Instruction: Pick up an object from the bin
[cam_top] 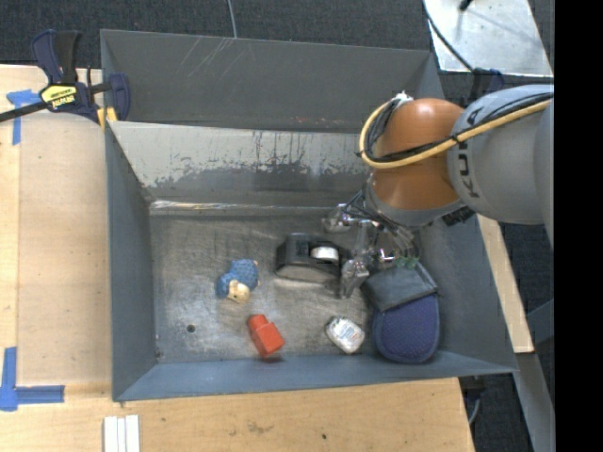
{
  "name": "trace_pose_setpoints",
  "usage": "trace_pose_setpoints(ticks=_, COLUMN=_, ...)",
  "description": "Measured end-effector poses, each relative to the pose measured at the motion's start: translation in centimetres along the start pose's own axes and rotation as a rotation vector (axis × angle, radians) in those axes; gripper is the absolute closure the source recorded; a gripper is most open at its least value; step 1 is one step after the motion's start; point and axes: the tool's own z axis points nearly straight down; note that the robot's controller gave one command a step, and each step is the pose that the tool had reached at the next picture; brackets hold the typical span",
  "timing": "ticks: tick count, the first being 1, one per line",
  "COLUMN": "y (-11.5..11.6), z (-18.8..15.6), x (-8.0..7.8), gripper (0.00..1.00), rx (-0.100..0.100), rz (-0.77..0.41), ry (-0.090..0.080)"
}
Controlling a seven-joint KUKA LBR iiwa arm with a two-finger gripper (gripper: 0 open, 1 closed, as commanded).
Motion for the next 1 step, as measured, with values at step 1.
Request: trace_pose_setpoints(ticks=1, y=0.08, z=-0.24, x=-0.3, gripper=1.0, rx=-0.004, rz=0.004, ry=-0.016)
